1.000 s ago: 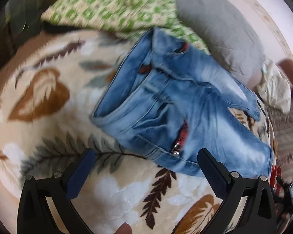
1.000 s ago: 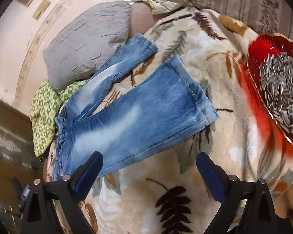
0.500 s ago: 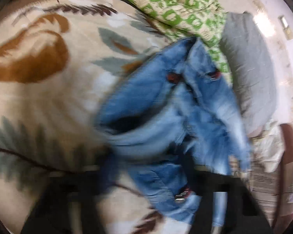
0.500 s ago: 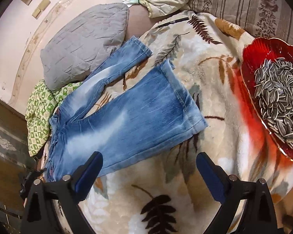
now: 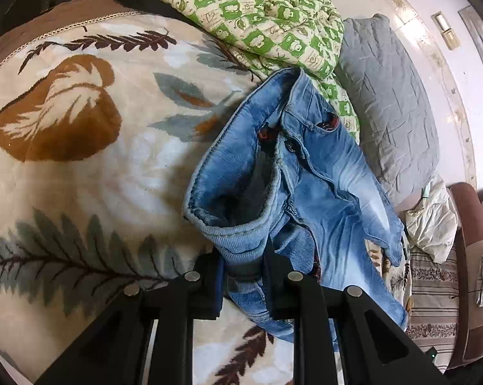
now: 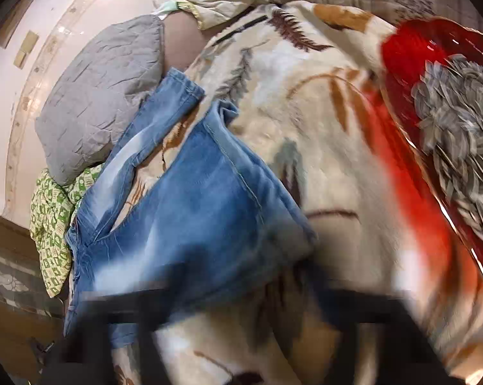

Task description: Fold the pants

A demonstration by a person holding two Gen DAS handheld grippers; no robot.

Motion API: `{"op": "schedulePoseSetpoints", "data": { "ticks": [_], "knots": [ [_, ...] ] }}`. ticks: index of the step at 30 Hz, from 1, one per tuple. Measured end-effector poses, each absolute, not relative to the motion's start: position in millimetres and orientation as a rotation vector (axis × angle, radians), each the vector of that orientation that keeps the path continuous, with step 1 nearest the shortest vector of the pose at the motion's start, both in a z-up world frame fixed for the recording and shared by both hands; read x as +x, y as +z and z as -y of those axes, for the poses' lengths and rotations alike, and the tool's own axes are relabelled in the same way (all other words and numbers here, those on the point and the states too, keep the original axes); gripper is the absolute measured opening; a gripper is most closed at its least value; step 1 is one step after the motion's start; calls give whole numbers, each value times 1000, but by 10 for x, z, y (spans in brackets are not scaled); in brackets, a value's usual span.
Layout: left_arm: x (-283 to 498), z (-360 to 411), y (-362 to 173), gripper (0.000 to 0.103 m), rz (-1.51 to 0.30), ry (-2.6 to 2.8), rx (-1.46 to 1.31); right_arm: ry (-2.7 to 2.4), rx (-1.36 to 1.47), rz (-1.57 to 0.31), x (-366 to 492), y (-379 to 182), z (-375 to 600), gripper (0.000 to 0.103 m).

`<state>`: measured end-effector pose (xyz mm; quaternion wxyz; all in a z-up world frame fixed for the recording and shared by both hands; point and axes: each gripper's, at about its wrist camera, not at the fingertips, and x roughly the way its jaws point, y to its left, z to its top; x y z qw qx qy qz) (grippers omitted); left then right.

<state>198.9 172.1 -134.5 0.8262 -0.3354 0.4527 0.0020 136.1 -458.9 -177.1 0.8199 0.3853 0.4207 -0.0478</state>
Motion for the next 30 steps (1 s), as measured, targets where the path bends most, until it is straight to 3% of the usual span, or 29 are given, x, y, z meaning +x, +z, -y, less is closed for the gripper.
{"op": "schedulePoseSetpoints", "data": {
  "ticks": [13, 19, 20, 21, 22, 23, 24, 25, 30],
  "knots": [
    [1398, -1868, -1050, 20, -934, -4, -711, -27, 740, -860, 894, -1380, 4618, 7],
    [1496, -1829, -1401, 24, -1038, 68, -633, -91, 662, -997, 1083, -1646, 4530, 12],
    [1515, -1798, -1426, 36, -1052, 83, -601, -113, 635, -1003, 1079, -1624, 4514, 17],
    [1490, -1767, -1381, 65, -1034, 104, -556, -126, 596, -997, 1069, -1578, 4491, 21],
    [1448, -1753, -1307, 84, -1001, 124, -519, -146, 547, -980, 1043, -1502, 4462, 39],
    [1397, -1739, -1215, 103, -962, 148, -477, -163, 514, -960, 1016, -1428, 4446, 82],
    [1318, -1713, -1054, 103, -907, 176, -408, -192, 484, -910, 965, -1307, 4440, 98],
    [1278, -1687, -951, 103, -881, 179, -359, -215, 453, -876, 931, -1215, 4431, 103],
    [1231, -1477, -417, 103, -787, 166, -153, -235, 305, -803, 846, -759, 4288, 103]
  ]
}}
